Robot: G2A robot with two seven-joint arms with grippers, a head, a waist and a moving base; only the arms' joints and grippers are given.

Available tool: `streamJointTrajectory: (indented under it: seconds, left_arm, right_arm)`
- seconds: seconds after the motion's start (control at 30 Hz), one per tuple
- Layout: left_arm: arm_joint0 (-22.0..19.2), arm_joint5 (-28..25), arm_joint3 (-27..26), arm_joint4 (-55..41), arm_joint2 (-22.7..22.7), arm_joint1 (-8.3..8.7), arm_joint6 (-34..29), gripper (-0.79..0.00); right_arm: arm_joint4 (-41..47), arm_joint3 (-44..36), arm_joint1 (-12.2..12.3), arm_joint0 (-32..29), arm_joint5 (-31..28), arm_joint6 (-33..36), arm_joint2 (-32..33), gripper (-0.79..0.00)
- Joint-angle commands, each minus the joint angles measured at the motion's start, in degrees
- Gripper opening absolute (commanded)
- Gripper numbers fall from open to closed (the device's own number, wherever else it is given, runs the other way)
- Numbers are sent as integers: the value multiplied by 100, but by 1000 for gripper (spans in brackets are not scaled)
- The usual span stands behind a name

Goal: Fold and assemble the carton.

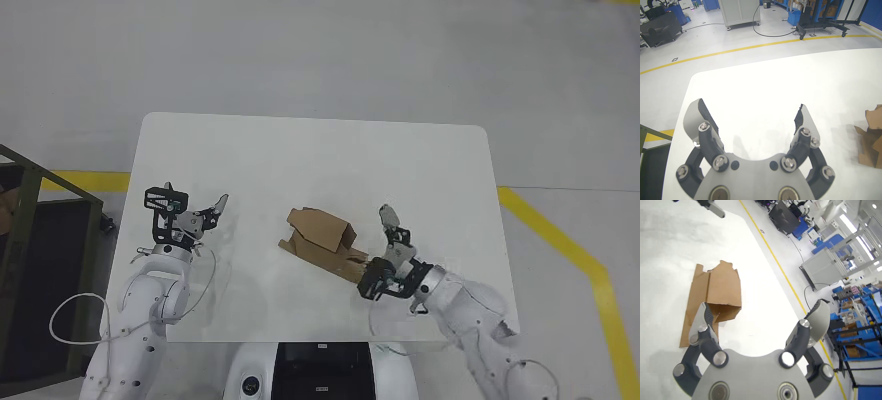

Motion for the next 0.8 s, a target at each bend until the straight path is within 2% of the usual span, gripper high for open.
streamJointTrajectory:
  seconds: [0.0,0.07,0.77]
  left_arm:
    - [0,0,0,0,0,0,0,0]
    - [0,0,0,0,0,0,0,0]
    - [0,0,0,0,0,0,0,0]
  right_arm:
    - [-317,-24,-12,76,-59,276,-197,0]
    - [-428,-10,-31,160,-84,508,-331,0]
    - [-428,-10,-31,160,-84,508,-331,0]
